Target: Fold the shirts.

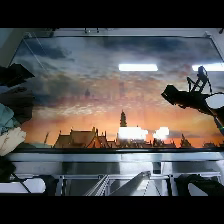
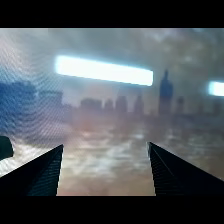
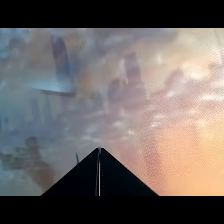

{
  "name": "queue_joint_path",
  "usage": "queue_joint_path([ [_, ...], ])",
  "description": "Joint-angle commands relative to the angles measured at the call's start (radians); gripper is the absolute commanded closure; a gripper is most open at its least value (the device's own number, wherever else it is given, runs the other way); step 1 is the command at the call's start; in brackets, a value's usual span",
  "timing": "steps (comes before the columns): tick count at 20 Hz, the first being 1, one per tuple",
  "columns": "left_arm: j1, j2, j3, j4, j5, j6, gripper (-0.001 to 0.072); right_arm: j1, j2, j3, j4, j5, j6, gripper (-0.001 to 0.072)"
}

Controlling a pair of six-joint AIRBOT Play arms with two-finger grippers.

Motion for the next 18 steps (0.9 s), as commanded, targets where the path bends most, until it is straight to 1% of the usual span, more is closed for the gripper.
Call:
queue_joint_path([
  [1,0.001,-0.004,0.005,0.002,0.005,-0.002,0.0128,0.001,0.0,0.0,-0.001,-0.001,0.0,0.0692],
  [5,0.001,-0.004,0.005,0.003,0.0,-0.002,0.0128,0.001,0.0,0.0,-0.001,-0.001,0.0,0.0692],
  [7,0.001,-0.005,0.005,0.012,-0.032,-0.002,0.0128,0.001,0.0,0.0,-0.001,-0.001,0.0,0.0692],
  [8,0.001,-0.005,0.005,0.055,-0.065,-0.002,0.0128,0.001,0.0,0.0,-0.001,-0.001,0.0,0.0692],
  [9,0.001,-0.005,0.005,0.146,-0.1,-0.011,0.0127,0.001,0.0,0.0,-0.001,0.0,0.0,0.0692],
  [10,0.001,-0.004,0.005,0.287,-0.129,-0.065,0.0126,0.001,0.0,0.0,-0.001,-0.001,0.0,0.0692],
  [11,0.001,-0.005,0.005,0.425,-0.142,-0.12,0.0069,0.001,0.0,0.0,-0.001,-0.001,0.0,0.0692],
  [12,0.001,-0.009,0.005,0.553,-0.154,-0.169,-0.0013,0.001,0.0,0.0,-0.001,-0.001,0.0,0.0692],
  [13,0.001,-0.017,0.005,0.63,-0.156,-0.191,-0.0013,0.001,0.0,0.0,-0.001,-0.001,0.0,0.0692],
  [14,0.001,-0.035,0.005,0.666,-0.153,-0.195,-0.0013,0.001,0.0,0.0,-0.001,-0.001,0.0,0.0692],
  [18,0.001,-0.142,0.005,0.691,-0.11,-0.196,-0.0013,0.001,0.0,0.0,-0.001,-0.001,0.0,0.0692],
])
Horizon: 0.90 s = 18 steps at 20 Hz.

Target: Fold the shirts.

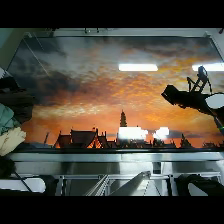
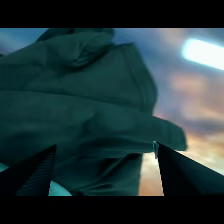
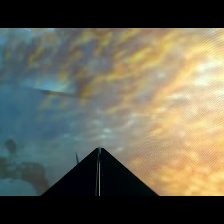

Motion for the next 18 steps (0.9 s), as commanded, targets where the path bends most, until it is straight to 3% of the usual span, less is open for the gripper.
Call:
queue_joint_path([
  [1,0.001,-0.084,0.001,0.106,0.014,-0.027,-0.0013,0.001,0.0,0.0,0.0,0.0,0.0,0.0692],
  [8,-0.002,-0.178,0.001,0.156,0.003,-0.023,0.0005,0.001,0.0,0.0,0.0,0.0,0.0,0.0692],
  [9,-0.007,-0.185,0.0,0.177,0.007,-0.023,0.0181,0.001,0.0,0.0,0.0,0.0,0.0,0.0692],
  [11,-0.015,-0.191,0.001,0.183,0.001,-0.014,0.069,0.001,0.0,0.0,0.0,0.0,0.0,0.0692],
  [15,-0.086,-0.191,0.01,0.168,0.018,-0.002,0.0691,0.001,0.0,0.0,0.0,-0.001,0.0,0.0692],
  [18,-0.182,-0.191,0.096,-0.13,0.106,0.083,0.0692,0.001,0.0,0.0,0.0,0.0,0.0,0.0692],
])
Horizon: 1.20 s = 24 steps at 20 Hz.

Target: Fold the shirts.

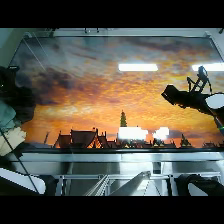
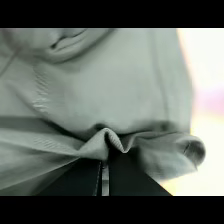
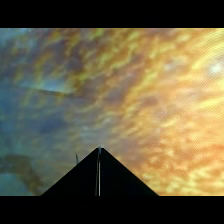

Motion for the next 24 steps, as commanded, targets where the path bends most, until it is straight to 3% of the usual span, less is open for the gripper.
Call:
queue_joint_path([
  [1,-0.113,-0.002,0.104,-0.373,0.098,0.075,0.0692,0.001,0.0,0.0,0.0,0.0,0.0,0.0692],
  [3,-0.203,-0.002,0.208,-0.635,0.171,0.093,0.0691,0.001,0.0,0.0,0.001,0.0,0.0,0.0692],
  [5,-0.312,0.0,0.327,-0.759,0.237,0.092,0.0691,0.001,0.0,0.0,0.001,0.0,0.0,0.0692],
  [8,-0.468,0.026,0.438,-0.782,0.256,0.089,0.0691,0.001,0.0,0.0,0.007,0.019,0.0,0.0692],
  [11,-0.573,0.084,0.41,-0.784,0.236,0.073,0.0691,0.0,0.0,0.0,0.007,0.023,0.0,0.0692],
  [18,-0.628,0.142,0.384,-0.872,0.25,0.015,0.068,0.0,0.0,-0.001,0.003,0.031,0.0,0.0691],
  [19,-0.626,0.134,0.384,-0.864,0.266,0.011,0.0488,0.0,0.0,-0.001,0.003,0.031,0.0,0.069],
  [20,-0.626,0.128,0.384,-0.85,0.29,0.009,0.0222,0.0,0.0,-0.001,0.003,0.037,0.0,0.0682],
  [21,-0.621,0.125,0.384,-0.85,0.32,0.009,-0.0013,-0.002,0.0,0.0,0.003,0.05,-0.009,0.0553],
  [22,-0.607,0.125,0.384,-0.835,0.362,0.0,-0.0012,-0.003,0.0,0.0,0.004,0.073,-0.029,0.0249],
  [23,-0.588,0.128,0.384,-0.796,0.401,-0.039,-0.0012,-0.003,0.0,0.0,0.003,0.1,-0.044,0.0163],
  [24,-0.561,0.138,0.377,-0.729,0.433,-0.067,-0.0011,-0.003,0.0,0.0,0.003,0.133,-0.063,0.0164],
])
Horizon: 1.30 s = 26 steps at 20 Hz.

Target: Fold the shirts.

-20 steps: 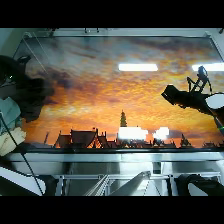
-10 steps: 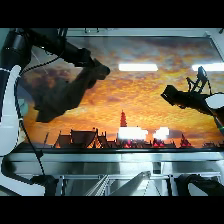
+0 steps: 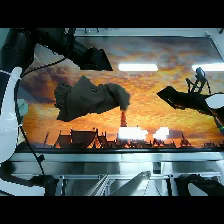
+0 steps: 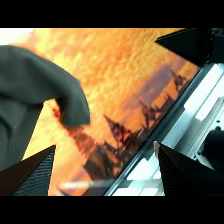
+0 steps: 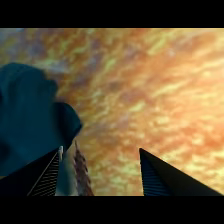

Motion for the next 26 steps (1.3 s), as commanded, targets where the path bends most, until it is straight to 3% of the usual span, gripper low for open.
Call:
queue_joint_path([
  [1,0.069,0.036,-0.045,0.182,0.093,-0.084,-0.001,-0.001,0.0,0.0,-0.001,0.094,-0.061,0.0164],
  [3,0.154,0.112,-0.18,0.362,0.083,-0.09,-0.0011,-0.002,-0.001,0.0,-0.001,0.12,-0.061,0.0164],
  [5,0.279,0.195,-0.364,0.431,0.037,-0.09,-0.0011,-0.001,-0.035,0.018,0.0,0.131,-0.069,0.0168],
  [7,0.425,0.265,-0.555,0.378,-0.057,-0.09,-0.0011,-0.001,-0.133,0.085,0.012,0.175,-0.087,0.0189],
  [8,0.494,0.286,-0.639,0.322,-0.098,-0.088,-0.0011,0.0,-0.199,0.135,0.038,0.197,-0.102,0.0247],
  [13,0.689,0.264,-0.861,0.146,-0.198,0.008,-0.0011,0.003,-0.472,0.382,0.189,0.268,-0.181,0.0242],
  [15,0.692,0.212,-0.869,0.146,-0.21,0.02,-0.0011,0.007,-0.544,0.441,0.227,0.29,-0.185,0.0237],
  [17,0.673,0.161,-0.868,0.146,-0.257,0.027,-0.0011,0.016,-0.591,0.463,0.287,0.29,-0.196,0.0063],
  [20,0.616,0.095,-0.857,0.144,-0.322,0.032,-0.0011,0.032,-0.646,0.478,0.354,0.29,-0.235,0.0063],
  [26,0.433,-0.025,-0.645,0.147,-0.296,0.042,-0.0009,0.085,-0.711,0.481,0.492,0.281,-0.301,0.0064],
])
